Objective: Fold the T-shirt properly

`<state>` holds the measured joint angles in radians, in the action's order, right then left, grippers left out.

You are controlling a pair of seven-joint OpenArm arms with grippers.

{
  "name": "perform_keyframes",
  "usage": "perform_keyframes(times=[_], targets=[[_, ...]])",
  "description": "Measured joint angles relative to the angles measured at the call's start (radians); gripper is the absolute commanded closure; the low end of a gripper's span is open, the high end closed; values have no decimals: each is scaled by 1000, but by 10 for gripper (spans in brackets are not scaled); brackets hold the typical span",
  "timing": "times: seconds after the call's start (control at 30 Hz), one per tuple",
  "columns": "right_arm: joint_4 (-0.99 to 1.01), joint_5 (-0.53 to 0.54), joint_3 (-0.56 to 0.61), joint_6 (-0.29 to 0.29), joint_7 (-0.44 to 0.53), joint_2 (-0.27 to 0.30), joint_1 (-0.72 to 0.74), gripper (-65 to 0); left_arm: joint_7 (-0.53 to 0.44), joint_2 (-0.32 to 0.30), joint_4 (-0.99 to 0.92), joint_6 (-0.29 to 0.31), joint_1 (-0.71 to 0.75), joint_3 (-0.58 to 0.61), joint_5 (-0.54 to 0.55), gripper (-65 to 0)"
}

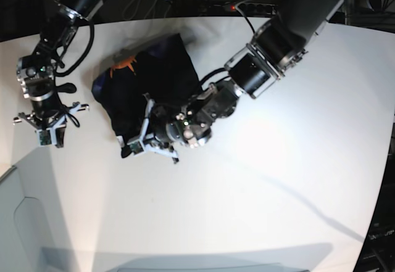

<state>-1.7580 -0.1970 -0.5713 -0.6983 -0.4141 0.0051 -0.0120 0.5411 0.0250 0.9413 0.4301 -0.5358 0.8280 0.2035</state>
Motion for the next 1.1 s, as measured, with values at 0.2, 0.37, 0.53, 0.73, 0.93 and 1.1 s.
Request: perform_keyframes(times=[0.2,0.37,0.53,0.73,0.93,1.1], targets=[[-10,-1,3,0,-3,0,-23,0,19,-11,47,-6,-16,10,-39,-454],[-11,1,5,0,6,0,-34,0,34,-13,159,3,-6,-159,-43,-458],[6,3,5,0,3,0,-98,0,25,-63,322,-8,35,-372,-39,-458],[107,3,6,0,-1,-25,-146,0,37,-139,516,-11,262,-723,-44,-458],[95,5,127,2,17,-34,-241,0,39,-138,630,-10,473,-1068,-45,-458],[50,14,216,3,31,-34,-333,0,41,-147,700,-13,592,-1228,-47,-458]])
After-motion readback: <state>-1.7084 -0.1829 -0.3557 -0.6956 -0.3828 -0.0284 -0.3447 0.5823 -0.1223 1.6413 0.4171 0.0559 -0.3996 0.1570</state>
